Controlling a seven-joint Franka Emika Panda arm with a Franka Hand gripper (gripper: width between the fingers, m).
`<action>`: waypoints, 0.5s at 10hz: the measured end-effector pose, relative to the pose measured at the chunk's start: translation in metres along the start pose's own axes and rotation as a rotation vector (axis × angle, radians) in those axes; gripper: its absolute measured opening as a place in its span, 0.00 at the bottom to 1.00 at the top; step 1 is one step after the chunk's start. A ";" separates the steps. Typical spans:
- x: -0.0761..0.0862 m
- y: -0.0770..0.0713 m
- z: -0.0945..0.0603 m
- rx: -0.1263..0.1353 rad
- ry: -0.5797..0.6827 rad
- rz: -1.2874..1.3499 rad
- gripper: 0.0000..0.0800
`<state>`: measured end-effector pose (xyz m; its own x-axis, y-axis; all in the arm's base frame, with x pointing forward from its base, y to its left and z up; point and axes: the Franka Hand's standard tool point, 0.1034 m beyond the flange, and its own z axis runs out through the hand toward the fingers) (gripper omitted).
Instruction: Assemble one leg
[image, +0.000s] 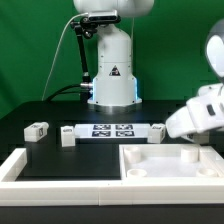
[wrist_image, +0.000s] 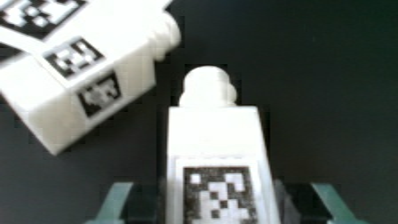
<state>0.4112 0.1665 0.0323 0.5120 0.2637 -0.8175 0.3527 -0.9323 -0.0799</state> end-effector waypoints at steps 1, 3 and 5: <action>-0.017 0.003 -0.013 -0.005 -0.021 -0.003 0.36; -0.040 0.008 -0.035 -0.009 -0.041 0.005 0.36; -0.029 0.006 -0.033 -0.011 0.028 0.003 0.36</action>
Offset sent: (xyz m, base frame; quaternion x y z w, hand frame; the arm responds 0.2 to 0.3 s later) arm 0.0000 0.0000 0.0000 0.0000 0.0799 0.0000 0.9968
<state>0.4243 0.1610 0.0738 0.5352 0.2677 -0.8012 0.3596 -0.9304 -0.0707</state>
